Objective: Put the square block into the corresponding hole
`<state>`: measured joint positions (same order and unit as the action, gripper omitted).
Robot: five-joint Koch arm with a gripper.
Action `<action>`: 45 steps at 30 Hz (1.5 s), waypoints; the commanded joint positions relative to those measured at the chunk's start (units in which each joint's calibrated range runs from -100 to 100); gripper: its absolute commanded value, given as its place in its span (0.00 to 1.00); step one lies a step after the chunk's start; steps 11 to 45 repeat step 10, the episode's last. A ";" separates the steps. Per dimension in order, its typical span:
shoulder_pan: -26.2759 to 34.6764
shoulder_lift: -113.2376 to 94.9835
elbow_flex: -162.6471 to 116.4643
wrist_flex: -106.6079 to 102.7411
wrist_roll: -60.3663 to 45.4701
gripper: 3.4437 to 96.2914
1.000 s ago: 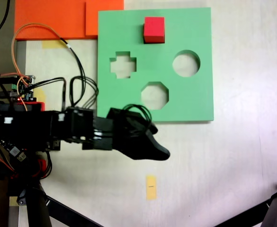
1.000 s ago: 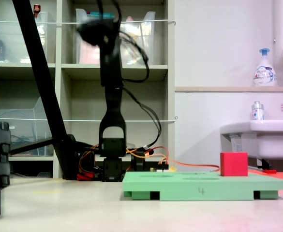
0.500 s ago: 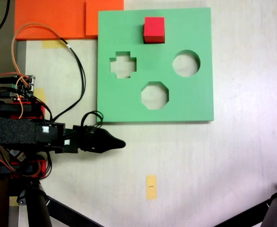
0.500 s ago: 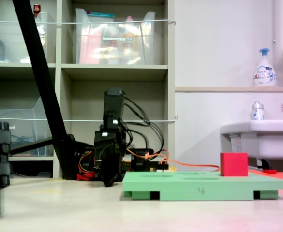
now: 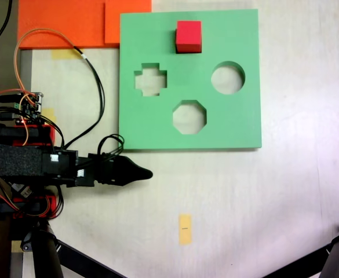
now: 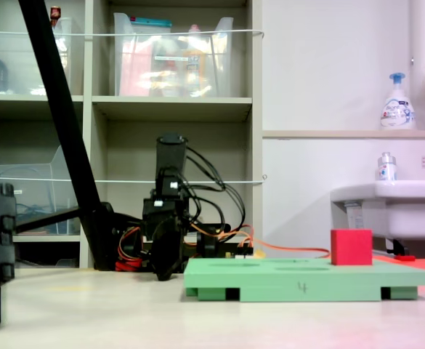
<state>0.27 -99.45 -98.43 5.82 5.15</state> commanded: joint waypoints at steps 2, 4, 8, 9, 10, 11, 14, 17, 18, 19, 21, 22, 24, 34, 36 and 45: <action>0.29 -0.55 -1.57 -5.39 -0.44 0.50; 0.34 -0.55 -1.57 -5.30 -0.44 0.50; 0.34 -0.55 -1.57 -5.30 -0.39 0.50; 0.34 -0.55 -1.57 -5.30 -0.44 0.50; 0.34 -0.55 -1.57 -5.30 -0.39 0.50; 0.34 -0.55 -1.57 -5.30 -0.39 0.50; 0.34 -0.55 -1.57 -5.30 -0.39 0.50; 0.34 -0.55 -1.57 -5.30 -0.39 0.50; 0.34 -0.55 -1.57 -5.30 -0.39 0.50; 0.34 -0.55 -1.57 -5.30 -0.39 0.50; 0.34 -0.55 -1.57 -5.30 -0.39 0.50; 0.34 -0.55 -1.57 -5.30 -0.39 0.50; 0.34 -0.55 -1.57 -5.30 -0.39 0.50; 0.34 -0.55 -1.57 -5.30 -0.39 0.50; 0.34 -0.55 -1.57 -5.30 -0.39 0.50; 0.34 -0.55 -1.57 -5.30 -0.39 0.50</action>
